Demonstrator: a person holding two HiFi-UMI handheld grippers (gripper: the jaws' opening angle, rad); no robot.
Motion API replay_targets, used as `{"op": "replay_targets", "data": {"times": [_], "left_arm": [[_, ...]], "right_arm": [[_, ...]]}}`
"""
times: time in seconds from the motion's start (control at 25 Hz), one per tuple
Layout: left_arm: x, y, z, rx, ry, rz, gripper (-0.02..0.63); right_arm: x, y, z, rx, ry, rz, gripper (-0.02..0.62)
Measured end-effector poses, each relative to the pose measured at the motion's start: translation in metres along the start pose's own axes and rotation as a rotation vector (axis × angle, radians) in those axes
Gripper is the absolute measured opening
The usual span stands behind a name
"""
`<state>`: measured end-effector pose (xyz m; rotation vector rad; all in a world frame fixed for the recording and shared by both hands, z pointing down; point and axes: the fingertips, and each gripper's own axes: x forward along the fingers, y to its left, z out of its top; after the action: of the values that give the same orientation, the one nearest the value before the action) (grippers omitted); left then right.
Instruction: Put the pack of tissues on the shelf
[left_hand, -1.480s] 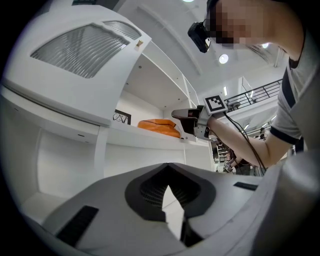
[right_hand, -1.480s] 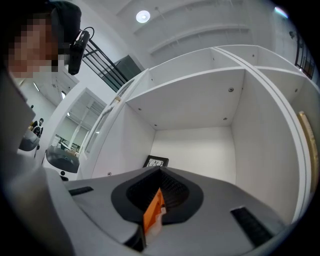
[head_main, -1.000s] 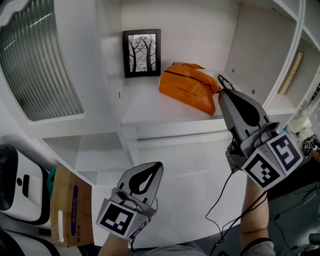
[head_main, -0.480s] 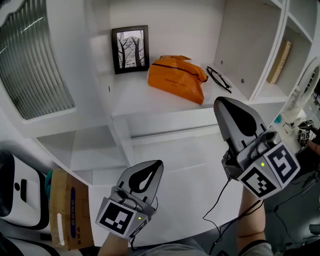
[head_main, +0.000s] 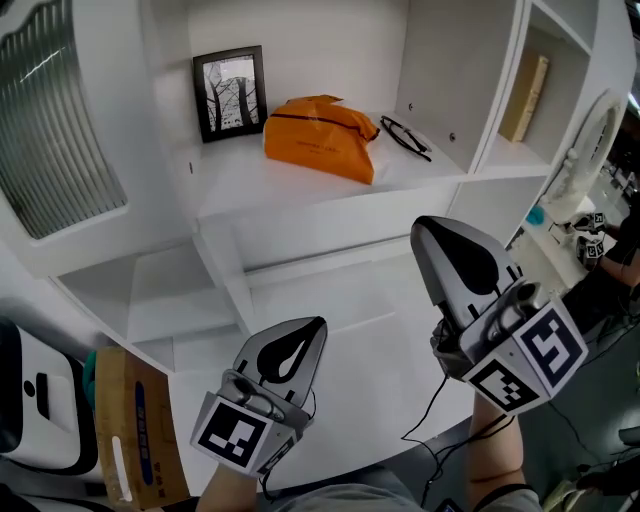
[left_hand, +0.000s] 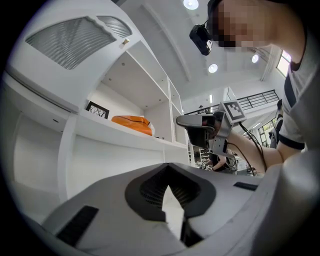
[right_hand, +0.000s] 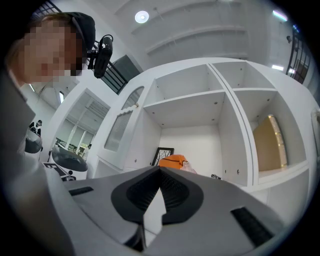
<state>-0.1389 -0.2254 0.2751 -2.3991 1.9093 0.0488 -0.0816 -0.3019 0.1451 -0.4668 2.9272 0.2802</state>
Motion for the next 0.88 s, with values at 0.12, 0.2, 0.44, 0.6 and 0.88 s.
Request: {"op": "replay_targets", "data": {"times": [0.12, 0.2, 0.44, 0.6, 0.88], "left_arm": [[-0.002, -0.01, -0.002, -0.006, 0.009, -0.023, 0.031], [-0.003, -0.015, -0.002, -0.005, 0.007, -0.036, 0.031], [-0.009, -0.03, -0.004, 0.001, 0.011, -0.076, 0.031], [-0.013, -0.041, -0.008, -0.003, 0.016, -0.108, 0.031], [-0.018, -0.059, -0.006, -0.009, 0.006, -0.171, 0.031]], "right_arm": [[-0.012, 0.006, -0.003, 0.003, 0.004, -0.008, -0.005], [-0.018, 0.009, -0.006, 0.003, 0.006, -0.014, -0.005], [-0.039, 0.021, -0.014, 0.014, 0.017, -0.035, -0.005], [-0.053, 0.03, -0.021, 0.019, 0.03, -0.056, -0.005], [-0.076, 0.047, -0.03, 0.024, 0.049, -0.088, -0.006]]}}
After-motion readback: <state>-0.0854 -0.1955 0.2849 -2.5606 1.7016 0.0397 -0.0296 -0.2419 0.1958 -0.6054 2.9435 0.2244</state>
